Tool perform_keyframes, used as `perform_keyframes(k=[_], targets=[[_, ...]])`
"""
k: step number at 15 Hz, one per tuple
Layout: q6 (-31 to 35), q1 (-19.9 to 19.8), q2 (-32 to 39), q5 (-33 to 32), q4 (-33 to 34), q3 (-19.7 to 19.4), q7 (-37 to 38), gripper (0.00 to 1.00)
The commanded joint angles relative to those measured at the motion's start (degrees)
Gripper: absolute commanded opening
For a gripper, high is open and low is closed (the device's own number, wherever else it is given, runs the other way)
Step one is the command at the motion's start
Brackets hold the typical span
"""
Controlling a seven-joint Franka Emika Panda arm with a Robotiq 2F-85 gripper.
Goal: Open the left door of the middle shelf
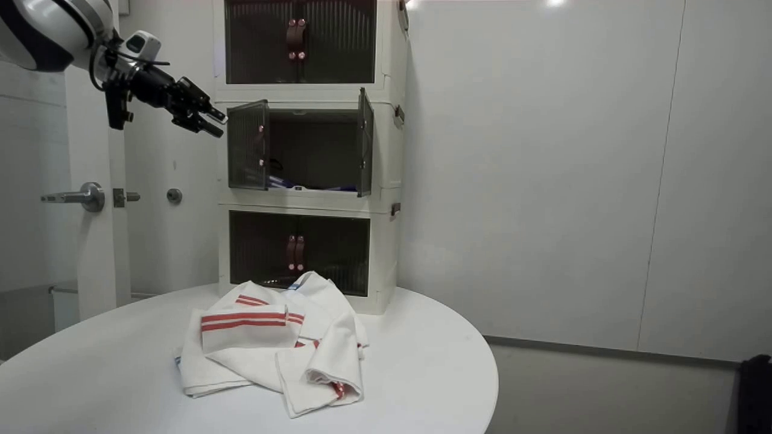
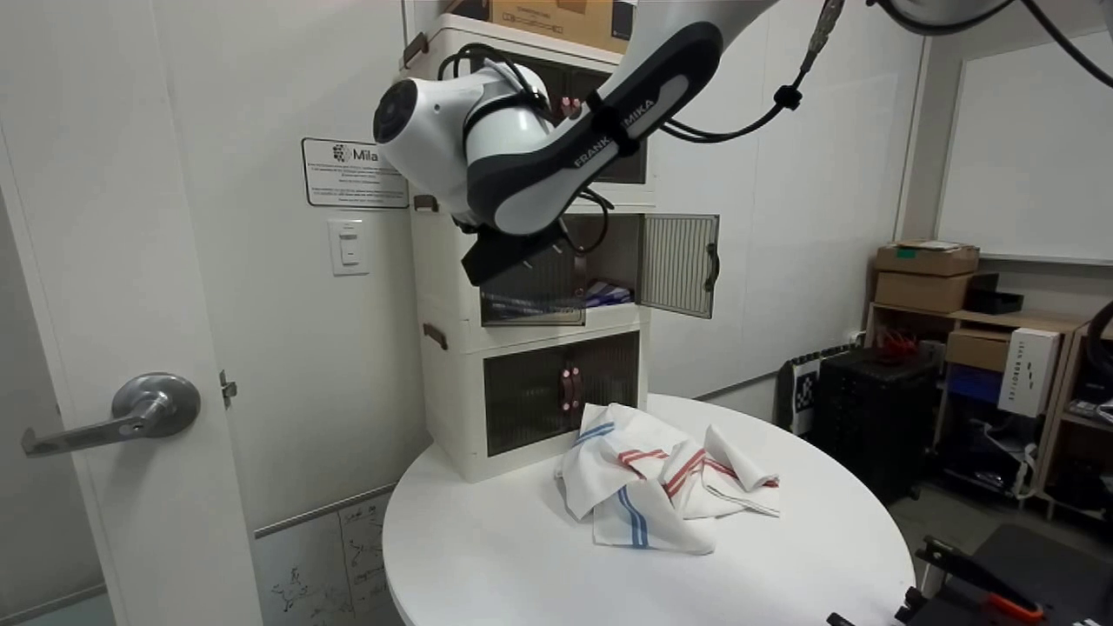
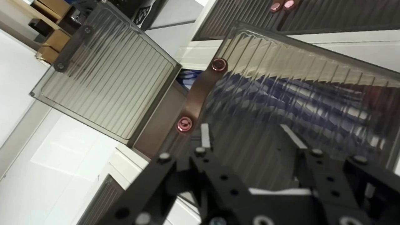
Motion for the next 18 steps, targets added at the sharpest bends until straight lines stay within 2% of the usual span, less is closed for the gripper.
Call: perform_keyframes(k=[1, 3, 4, 8, 10, 15, 16, 18], targets=[[1.93, -0.54, -1.69, 2.40, -0.29, 0.47, -5.53, 0.86], [0.14, -0.73, -2.47, 5.21, 0.03, 0.56, -11.59, 0.99], [-0.24, -0.92, -3.07, 6.52, -0.04, 0.51, -14.56, 1.00], [-1.50, -2.02, -5.86, 12.19, 0.55, 0.15, -26.34, 1.00], [2.47, -5.41, -10.25, 13.18, -5.65, -1.68, -30.20, 1.00], [7.43, -11.66, -15.38, 16.06, -11.87, -5.36, -42.40, 1.00], [2.84, -9.59, -13.06, 17.65, -6.04, -4.07, -45.89, 1.00], [3.47, -10.41, -13.86, 20.91, -5.62, -4.12, -51.45, 1.00]])
